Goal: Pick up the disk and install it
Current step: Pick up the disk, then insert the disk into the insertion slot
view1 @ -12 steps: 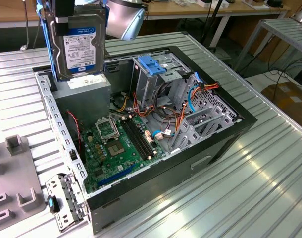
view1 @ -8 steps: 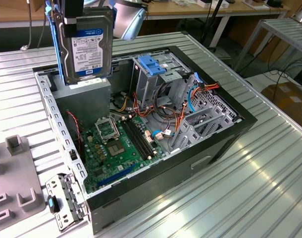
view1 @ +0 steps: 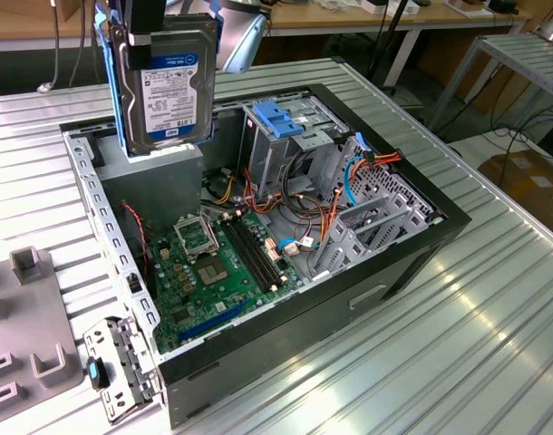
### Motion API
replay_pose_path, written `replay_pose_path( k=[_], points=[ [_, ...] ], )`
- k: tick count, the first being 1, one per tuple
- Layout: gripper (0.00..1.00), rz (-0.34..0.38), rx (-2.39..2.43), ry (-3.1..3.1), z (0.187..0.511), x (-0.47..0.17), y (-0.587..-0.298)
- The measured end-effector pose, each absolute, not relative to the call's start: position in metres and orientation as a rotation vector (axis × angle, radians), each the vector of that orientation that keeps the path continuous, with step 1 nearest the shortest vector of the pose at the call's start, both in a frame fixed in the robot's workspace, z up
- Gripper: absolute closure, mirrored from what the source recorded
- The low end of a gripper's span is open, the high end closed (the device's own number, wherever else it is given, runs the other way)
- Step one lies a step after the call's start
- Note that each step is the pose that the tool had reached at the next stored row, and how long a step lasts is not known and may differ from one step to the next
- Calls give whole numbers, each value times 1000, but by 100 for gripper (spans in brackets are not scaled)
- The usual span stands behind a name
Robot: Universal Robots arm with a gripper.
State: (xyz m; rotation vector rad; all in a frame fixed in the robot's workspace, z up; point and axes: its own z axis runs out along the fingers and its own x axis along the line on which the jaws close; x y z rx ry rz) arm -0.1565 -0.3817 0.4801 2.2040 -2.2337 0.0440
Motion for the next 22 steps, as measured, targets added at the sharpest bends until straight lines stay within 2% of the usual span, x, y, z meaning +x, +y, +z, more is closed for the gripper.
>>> replay_pose_path(
  k=[22],
  points=[
    [63, 44, 2196, -2241, 479, -141, -392]
  ],
)
